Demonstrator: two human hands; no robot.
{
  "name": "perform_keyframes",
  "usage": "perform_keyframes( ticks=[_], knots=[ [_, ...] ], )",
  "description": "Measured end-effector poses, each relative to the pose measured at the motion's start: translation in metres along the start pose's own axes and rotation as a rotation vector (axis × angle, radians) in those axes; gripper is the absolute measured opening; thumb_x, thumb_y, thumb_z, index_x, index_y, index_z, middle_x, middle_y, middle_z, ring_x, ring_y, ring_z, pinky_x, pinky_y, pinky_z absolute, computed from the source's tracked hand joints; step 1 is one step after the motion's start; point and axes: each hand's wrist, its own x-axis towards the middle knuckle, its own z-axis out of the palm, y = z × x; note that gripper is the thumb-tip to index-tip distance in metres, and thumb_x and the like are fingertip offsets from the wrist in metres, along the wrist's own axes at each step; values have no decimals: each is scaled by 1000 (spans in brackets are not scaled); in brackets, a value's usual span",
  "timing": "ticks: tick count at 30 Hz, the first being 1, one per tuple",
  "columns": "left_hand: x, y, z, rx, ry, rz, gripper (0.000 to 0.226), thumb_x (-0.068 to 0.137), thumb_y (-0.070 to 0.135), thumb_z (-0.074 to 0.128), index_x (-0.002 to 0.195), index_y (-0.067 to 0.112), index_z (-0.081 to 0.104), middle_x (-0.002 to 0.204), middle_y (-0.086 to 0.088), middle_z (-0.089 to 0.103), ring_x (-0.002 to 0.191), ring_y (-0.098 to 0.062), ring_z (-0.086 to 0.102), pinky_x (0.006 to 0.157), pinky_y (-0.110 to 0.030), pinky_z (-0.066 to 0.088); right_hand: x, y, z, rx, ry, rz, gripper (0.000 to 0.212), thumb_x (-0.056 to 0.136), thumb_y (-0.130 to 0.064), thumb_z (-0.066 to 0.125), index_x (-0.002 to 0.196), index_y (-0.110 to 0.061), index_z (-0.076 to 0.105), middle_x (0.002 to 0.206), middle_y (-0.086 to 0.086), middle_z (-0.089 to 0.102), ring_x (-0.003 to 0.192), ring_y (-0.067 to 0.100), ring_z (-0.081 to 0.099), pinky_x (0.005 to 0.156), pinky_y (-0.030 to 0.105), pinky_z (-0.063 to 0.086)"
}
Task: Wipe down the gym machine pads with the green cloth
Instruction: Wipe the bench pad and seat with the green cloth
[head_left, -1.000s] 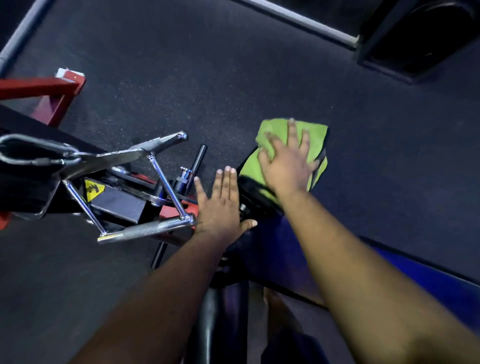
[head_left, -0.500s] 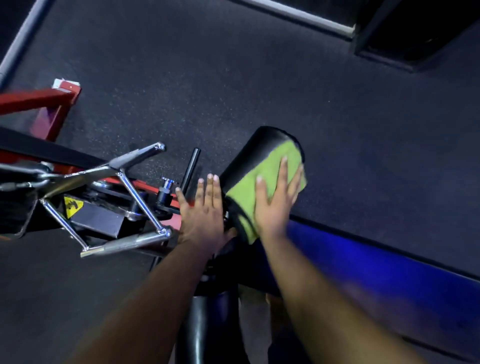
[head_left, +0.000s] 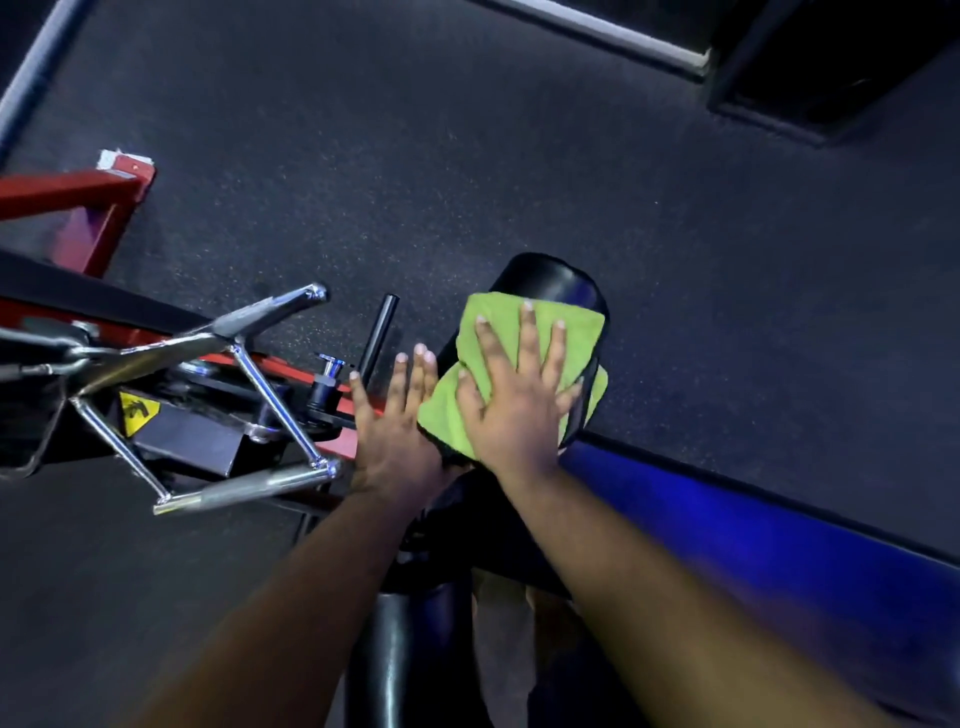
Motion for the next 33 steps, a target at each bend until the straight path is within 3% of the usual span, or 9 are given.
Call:
perform_keyframes(
  ticks=[3, 7, 11, 14, 17, 20, 24, 27, 33],
  knots=[
    [1, 0, -1, 20, 0, -43, 129, 77, 90, 37, 159, 7, -17, 167, -12, -25, 157, -26, -12, 116, -72, -3, 60, 11, -20, -168, -124, -71, 50, 94, -61, 43, 142, -51, 49, 171, -12, 10, 158, 25, -8, 104, 88, 4],
    [0, 2, -4, -13, -5, -66, 139, 76, 89, 44, 150, -2, -30, 168, -12, -20, 158, -25, -9, 117, -72, -5, 116, 2, -31, -340, -205, -51, 49, 93, -60, 43, 137, -46, 58, 168, -11, 21, 157, 25, 4, 104, 87, 6],
    [2, 0, -6, -28, -39, -59, 131, 79, 87, 41, 155, 2, -23, 167, -12, -24, 157, -26, -14, 115, -73, -4, 54, -7, -28, -273, -177, -85, 51, 94, -58, 41, 143, -45, 49, 169, -10, 16, 157, 23, 4, 109, 82, 7],
    [2, 0, -4, -42, -43, -58, 130, 81, 86, 39, 152, 0, -30, 167, -12, -24, 156, -26, -15, 115, -72, -6, 30, 6, -30, -271, -240, -168, 49, 99, -58, 38, 146, -49, 42, 169, -12, 13, 157, 19, -1, 111, 81, 8],
    [2, 1, -4, -56, -13, -60, 134, 80, 84, 47, 152, -2, -26, 168, -13, -19, 157, -28, -11, 115, -73, -6, 95, 7, -35, -408, -227, -171, 47, 98, -59, 38, 140, -45, 55, 165, -13, 29, 156, 18, 10, 109, 81, 10],
    [1, 1, -4, -67, -20, -66, 135, 78, 83, 51, 154, -2, -22, 169, -14, -16, 157, -29, -9, 114, -73, -5, 133, -6, -36, -458, -244, -54, 50, 96, -56, 38, 137, -38, 60, 163, -10, 34, 152, 22, 20, 109, 77, 17],
    [1, 0, -8, -54, -33, -39, 118, 82, 81, 47, 160, 6, -2, 169, -15, -16, 157, -31, -10, 113, -76, -5, 49, -10, -26, -335, -166, -98, 48, 95, -54, 41, 141, -45, 52, 167, -12, 23, 155, 22, 12, 115, 74, 9],
    [2, 1, -8, -71, -63, -71, 122, 86, 81, 37, 154, 1, -24, 168, -14, -18, 157, -30, -13, 113, -75, -3, 18, 4, -23, -254, -183, -189, 45, 97, -55, 41, 142, -49, 49, 167, -14, 21, 157, 20, 7, 113, 77, 6],
    [2, 3, -7, -62, -60, -94, 138, 77, 82, 54, 153, -3, -24, 169, -14, -13, 157, -31, -7, 115, -75, -5, 108, 8, -30, -327, -97, -64, 45, 96, -55, 42, 134, -41, 61, 162, -12, 36, 152, 18, 20, 108, 74, 21]
  ],
)
